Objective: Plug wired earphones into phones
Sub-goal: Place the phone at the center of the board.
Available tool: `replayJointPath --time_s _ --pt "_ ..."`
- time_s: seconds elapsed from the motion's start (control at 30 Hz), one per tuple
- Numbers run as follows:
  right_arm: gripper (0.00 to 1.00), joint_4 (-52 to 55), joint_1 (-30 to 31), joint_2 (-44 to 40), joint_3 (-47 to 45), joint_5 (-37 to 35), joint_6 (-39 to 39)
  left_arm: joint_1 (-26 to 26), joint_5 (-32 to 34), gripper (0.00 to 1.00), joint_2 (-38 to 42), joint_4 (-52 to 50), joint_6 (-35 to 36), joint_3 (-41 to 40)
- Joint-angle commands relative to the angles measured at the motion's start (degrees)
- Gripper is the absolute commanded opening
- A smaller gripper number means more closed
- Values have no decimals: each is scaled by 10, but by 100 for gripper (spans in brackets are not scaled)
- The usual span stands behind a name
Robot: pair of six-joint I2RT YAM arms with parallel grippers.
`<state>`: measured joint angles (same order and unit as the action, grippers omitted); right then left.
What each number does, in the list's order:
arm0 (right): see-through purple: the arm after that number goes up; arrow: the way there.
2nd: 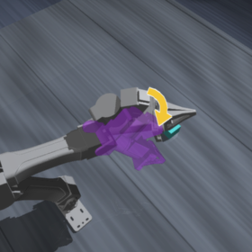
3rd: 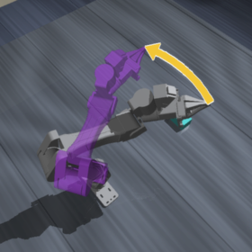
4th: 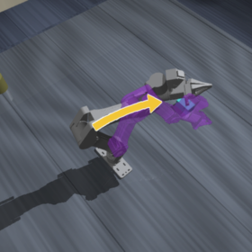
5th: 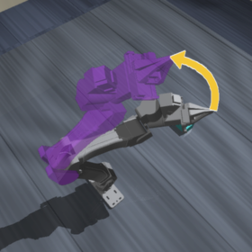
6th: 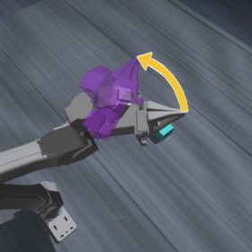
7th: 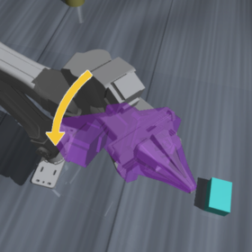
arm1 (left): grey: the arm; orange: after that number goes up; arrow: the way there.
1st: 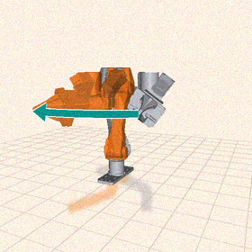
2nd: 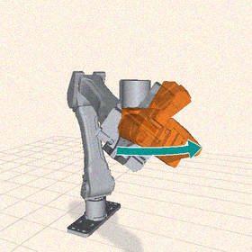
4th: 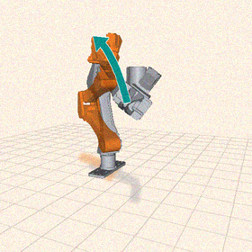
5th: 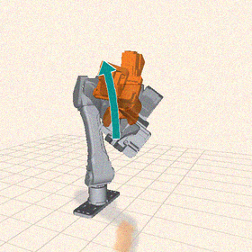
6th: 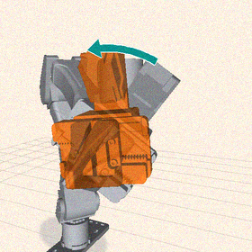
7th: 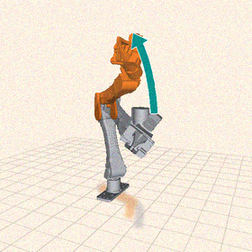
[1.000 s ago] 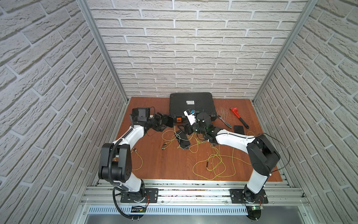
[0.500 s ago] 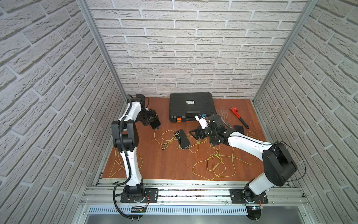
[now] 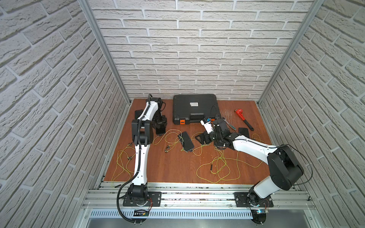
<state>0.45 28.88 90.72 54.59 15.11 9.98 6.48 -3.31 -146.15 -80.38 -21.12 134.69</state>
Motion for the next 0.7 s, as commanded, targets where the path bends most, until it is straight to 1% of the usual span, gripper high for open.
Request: replayJointPath --time_s 0.0,0.03,0.07,0.17,0.27,0.33,0.37,0.47,0.53,0.57,0.63,0.67 --pt "89 0 -3 -20 11 4 -11 4 7 25 -8 -48 22 13" --pt "89 5 -3 -19 14 5 -11 6 5 35 -9 -50 26 11" --pt "89 9 -4 -20 19 4 -11 8 2 48 -8 -49 34 7" --pt "91 20 -5 -20 25 3 -6 12 3 74 2 -46 50 -8" --pt "91 40 -5 -12 40 -1 -3 11 4 88 28 -33 61 -23" --pt "93 55 -5 -4 55 -7 -6 11 7 96 67 -1 63 -46" --pt "93 59 -5 1 62 -11 -8 11 15 98 92 10 62 -60" --pt "96 71 -7 19 82 -25 -13 8 49 98 180 30 56 -112" --pt "96 71 -9 27 88 -26 -9 -5 74 98 246 39 54 -167" --pt "96 71 -9 30 89 -26 -6 -17 84 97 283 49 52 -209" --pt "95 76 -12 36 90 -26 -1 -57 88 90 350 78 52 -298" --pt "95 80 -12 41 92 -26 0 -85 79 83 382 101 53 -348"
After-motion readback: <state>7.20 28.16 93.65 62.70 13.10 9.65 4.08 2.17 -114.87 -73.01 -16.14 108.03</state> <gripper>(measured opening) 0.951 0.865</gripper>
